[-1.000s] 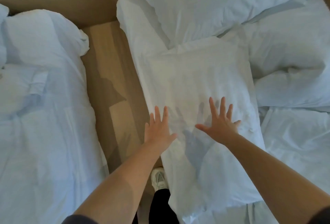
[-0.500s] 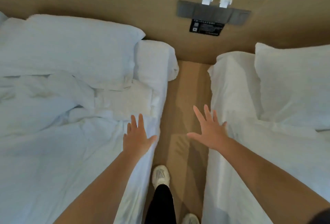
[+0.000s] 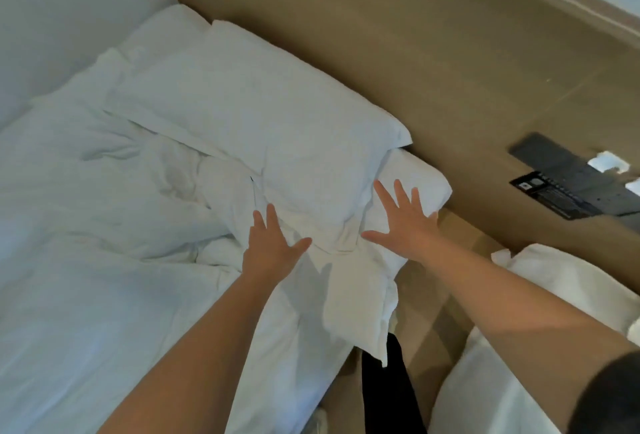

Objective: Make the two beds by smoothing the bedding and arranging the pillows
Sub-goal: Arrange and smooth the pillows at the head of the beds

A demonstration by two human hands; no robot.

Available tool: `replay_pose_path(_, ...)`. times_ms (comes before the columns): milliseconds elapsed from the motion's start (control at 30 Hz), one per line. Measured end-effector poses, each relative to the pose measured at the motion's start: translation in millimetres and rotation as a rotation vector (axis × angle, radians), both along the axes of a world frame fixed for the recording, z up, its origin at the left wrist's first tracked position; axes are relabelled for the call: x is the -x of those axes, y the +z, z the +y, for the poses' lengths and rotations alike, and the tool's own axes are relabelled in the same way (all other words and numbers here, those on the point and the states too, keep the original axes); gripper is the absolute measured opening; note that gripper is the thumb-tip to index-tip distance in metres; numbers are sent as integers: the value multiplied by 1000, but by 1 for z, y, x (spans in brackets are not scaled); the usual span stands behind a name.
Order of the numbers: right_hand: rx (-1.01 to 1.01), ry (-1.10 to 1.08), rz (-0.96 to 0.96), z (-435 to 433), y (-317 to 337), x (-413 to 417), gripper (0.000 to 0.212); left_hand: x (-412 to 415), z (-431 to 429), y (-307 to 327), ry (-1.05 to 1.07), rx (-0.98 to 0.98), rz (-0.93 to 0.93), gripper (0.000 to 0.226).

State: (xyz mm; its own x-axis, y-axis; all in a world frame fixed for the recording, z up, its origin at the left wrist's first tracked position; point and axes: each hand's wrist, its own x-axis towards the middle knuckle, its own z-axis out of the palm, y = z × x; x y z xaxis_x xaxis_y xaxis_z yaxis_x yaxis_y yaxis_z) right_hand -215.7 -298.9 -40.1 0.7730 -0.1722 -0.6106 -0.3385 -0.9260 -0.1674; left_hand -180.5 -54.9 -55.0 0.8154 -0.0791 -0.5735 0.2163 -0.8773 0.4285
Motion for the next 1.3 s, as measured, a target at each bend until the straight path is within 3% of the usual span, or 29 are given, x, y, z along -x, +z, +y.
replay_pose_path(167, -49, 90, 12, -18, -25, -117, 103, -70, -20, -26, 237, 134, 36, 109)
replay_pose_path(400, -107, 50, -1, -52, -93, -260, 114, -165, -61, -102, 754, 293, 146, 124)
replay_pose_path(600, -181, -110, -17, -65, -153, -311, 122, -198, -83, -154, 1113, 329, 146, 137)
replay_pose_path(667, -170, -104, -62, -60, -165, -313, 112, -204, -97, -160, 1185, 394, 128, 122)
replay_pose_path(767, -261, -85, -178, -45, -176, -301, 64, -206, -112, -161, 1135, 432, 61, 83)
replay_pose_path(833, -281, -71, -260, -42, -169, -289, 48, -199, -106, -155, 1070, 390, -18, 62)
replay_pose_path(967, -226, 11, -209, -44, -138, -264, 52, -178, -81, -128, 978, 347, -100, 43)
replay_pose_path(1100, -186, 27, -163, -27, -110, -204, 54, -145, -54, -90, 796, 177, -94, 56)
replay_pose_path(1300, -303, -110, -39, 8, -72, -81, 52, -60, -1, -51, 618, 181, 96, 58)
